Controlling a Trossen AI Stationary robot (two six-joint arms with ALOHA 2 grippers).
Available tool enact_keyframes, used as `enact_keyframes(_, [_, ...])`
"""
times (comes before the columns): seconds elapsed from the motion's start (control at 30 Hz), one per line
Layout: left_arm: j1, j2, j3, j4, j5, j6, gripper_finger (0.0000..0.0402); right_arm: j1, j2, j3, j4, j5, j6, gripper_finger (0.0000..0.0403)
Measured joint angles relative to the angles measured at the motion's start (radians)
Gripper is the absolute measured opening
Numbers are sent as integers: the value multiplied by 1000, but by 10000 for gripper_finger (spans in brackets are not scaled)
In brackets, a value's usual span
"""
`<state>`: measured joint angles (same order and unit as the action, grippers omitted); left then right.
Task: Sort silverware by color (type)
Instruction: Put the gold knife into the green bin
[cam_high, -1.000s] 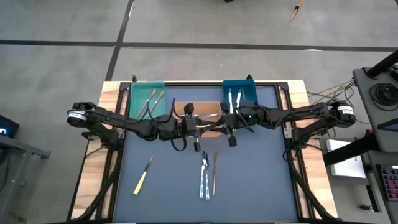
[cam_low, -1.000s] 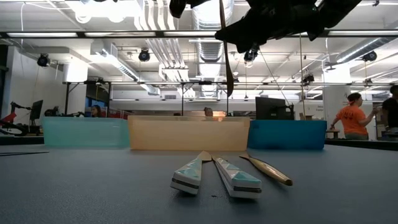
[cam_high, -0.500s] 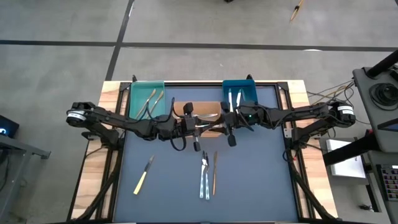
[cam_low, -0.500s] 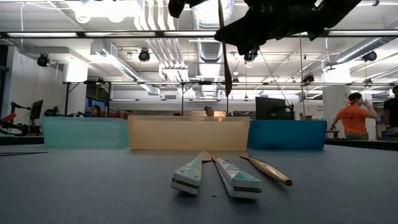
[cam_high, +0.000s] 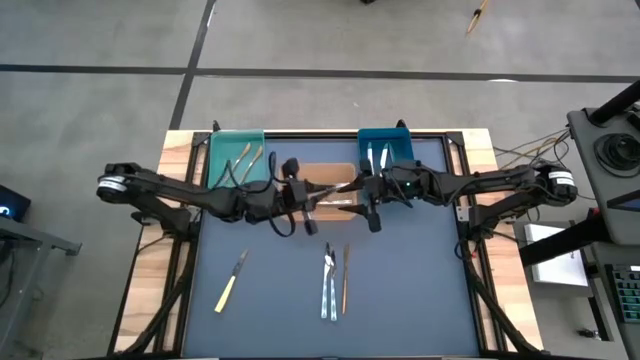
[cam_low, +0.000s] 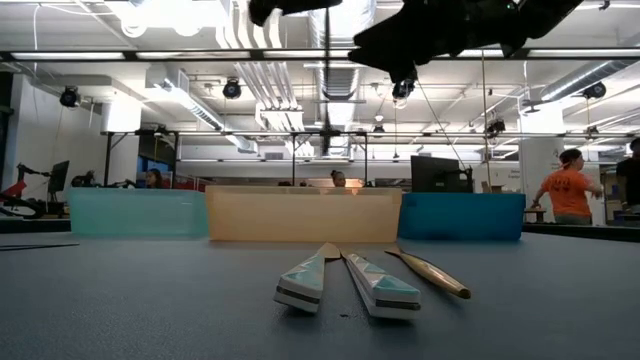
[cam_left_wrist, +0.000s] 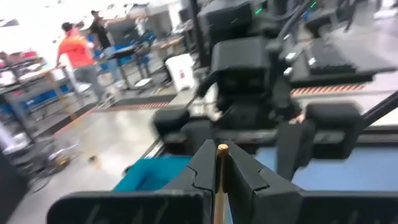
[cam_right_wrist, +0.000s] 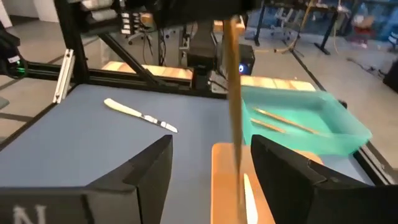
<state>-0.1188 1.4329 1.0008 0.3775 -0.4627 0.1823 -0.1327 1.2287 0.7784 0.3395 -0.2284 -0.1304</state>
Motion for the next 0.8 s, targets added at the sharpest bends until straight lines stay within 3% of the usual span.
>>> enact_keyframes(0.2, [0, -135, 0, -227, -99, 47, 0, -1, -16, 0, -41, 7, 2, 208])
enact_keyframes(0.47, [4, -286, 1, -536, -104, 248, 0, -1, -16, 0, -47, 21, -2, 207])
enact_keyframes(0.8, [76, -371, -1, -723, -258, 200, 0, -2, -16, 0, -52, 21, -12, 206])
